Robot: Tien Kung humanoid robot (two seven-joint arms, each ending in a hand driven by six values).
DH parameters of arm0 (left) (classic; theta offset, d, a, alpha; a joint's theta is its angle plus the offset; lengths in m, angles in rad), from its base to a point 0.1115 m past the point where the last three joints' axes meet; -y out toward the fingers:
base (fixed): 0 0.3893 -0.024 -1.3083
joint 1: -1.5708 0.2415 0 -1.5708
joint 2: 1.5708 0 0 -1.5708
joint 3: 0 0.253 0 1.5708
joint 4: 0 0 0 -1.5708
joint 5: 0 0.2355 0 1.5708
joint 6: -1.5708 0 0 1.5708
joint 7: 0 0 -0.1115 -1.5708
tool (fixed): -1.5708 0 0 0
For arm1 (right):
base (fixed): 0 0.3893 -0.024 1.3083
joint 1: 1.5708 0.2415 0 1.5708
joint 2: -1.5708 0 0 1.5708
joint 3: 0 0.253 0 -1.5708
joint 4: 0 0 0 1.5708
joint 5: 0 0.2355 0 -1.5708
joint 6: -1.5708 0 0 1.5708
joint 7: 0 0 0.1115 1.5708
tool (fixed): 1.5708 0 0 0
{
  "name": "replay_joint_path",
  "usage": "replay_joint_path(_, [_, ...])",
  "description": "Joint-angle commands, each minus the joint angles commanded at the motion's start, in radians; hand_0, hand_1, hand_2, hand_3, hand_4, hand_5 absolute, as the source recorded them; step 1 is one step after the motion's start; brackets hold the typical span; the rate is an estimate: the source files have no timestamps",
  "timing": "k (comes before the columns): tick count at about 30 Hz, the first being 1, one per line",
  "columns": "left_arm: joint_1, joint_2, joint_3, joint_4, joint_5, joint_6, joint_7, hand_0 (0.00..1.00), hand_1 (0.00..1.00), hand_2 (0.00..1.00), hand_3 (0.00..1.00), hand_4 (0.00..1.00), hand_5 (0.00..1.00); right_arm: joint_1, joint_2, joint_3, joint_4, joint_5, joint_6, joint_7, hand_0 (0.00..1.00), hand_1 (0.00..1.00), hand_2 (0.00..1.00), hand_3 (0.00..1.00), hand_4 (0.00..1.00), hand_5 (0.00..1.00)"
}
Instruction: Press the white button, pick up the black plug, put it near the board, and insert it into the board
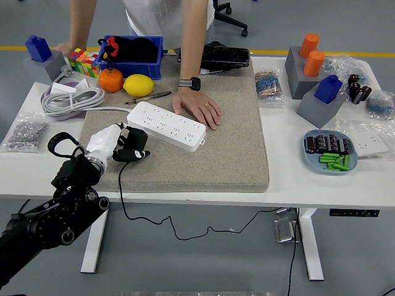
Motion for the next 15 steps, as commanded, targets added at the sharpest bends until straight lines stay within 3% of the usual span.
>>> replay_joint_path(5, [-0.005,-0.003,0.013,0.002,-0.004,0.021,-0.012,0.291,0.396,0.442,0.700,0.899,0.188,0.001,0.002,0.001,0.000,0.001,0.000,0.000,0.677,0.610,0.581,0.584,0.654,0.361])
replay_joint_path(6, [-0.005,-0.003,0.014,0.002,-0.005,0.024,-0.014,0.239,0.350,0.399,0.634,0.859,0.143,0.001,0.002,0.001,0.000,0.001,0.000,0.001,0.676,0.611,0.581,0.584,0.653,0.360])
replay_joint_path(11, [-0.007,-0.005,0.020,0.006,-0.015,0.046,-0.026,0.239,0.350,0.399,0.634,0.859,0.143,0.001,0.000,0.002,0.000,0.001,-0.001,0.002,0.676,0.611,0.581,0.584,0.653,0.360])
replay_joint_path(12, [-0.007,-0.005,0.021,0.007,-0.016,0.051,-0.029,0.212,0.305,0.379,0.598,0.778,0.044,0.001,0.000,0.002,0.000,0.002,-0.002,0.002,0.676,0.610,0.580,0.583,0.653,0.360])
replay_joint_path(15, [-0.007,-0.004,0.020,0.007,-0.017,0.060,-0.037,0.212,0.305,0.379,0.598,0.778,0.044,0.001,0.001,0.001,0.000,0.003,-0.002,0.004,0.676,0.610,0.580,0.583,0.653,0.360])
